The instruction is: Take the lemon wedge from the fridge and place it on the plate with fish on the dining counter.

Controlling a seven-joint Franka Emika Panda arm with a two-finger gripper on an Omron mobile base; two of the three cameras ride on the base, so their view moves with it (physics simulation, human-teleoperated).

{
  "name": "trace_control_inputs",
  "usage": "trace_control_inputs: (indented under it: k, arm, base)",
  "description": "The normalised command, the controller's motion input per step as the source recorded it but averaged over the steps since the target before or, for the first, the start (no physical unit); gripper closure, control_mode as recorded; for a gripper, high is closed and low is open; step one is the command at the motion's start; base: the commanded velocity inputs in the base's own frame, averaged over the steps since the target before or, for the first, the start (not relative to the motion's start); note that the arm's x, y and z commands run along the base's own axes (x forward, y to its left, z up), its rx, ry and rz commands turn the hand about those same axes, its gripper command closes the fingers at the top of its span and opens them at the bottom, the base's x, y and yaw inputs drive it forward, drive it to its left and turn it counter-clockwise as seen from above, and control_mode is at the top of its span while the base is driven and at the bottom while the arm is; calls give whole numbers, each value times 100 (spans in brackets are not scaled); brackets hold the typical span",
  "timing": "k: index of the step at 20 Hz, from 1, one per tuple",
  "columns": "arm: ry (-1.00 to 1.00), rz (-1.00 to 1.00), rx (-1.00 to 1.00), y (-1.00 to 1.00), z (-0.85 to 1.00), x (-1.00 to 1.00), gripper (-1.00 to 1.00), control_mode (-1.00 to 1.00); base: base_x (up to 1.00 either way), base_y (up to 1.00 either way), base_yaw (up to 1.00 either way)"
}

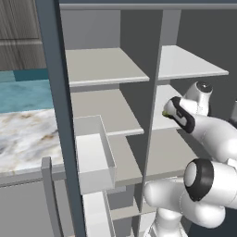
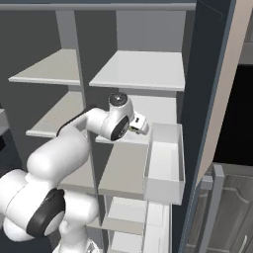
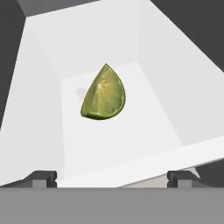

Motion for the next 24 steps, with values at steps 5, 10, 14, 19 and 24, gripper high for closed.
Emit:
trace_control_inputs:
  k: [5,10,14,19,24]
  arm:
    - [-6,0,0,32,0,13,-100,-100]
    - [0,0,0,24,1,24,-100,-100]
    - [0,0,0,-11,-1,25,-100,-100]
    - [0,0,0,-18,-2,26,-100,-100]
    - [0,0,0,-20,-4,21,-100,-100]
  base:
    - [0,0,0]
    - [0,0,0]
    - [0,0,0]
    - [0,0,0]
    - [0,0,0]
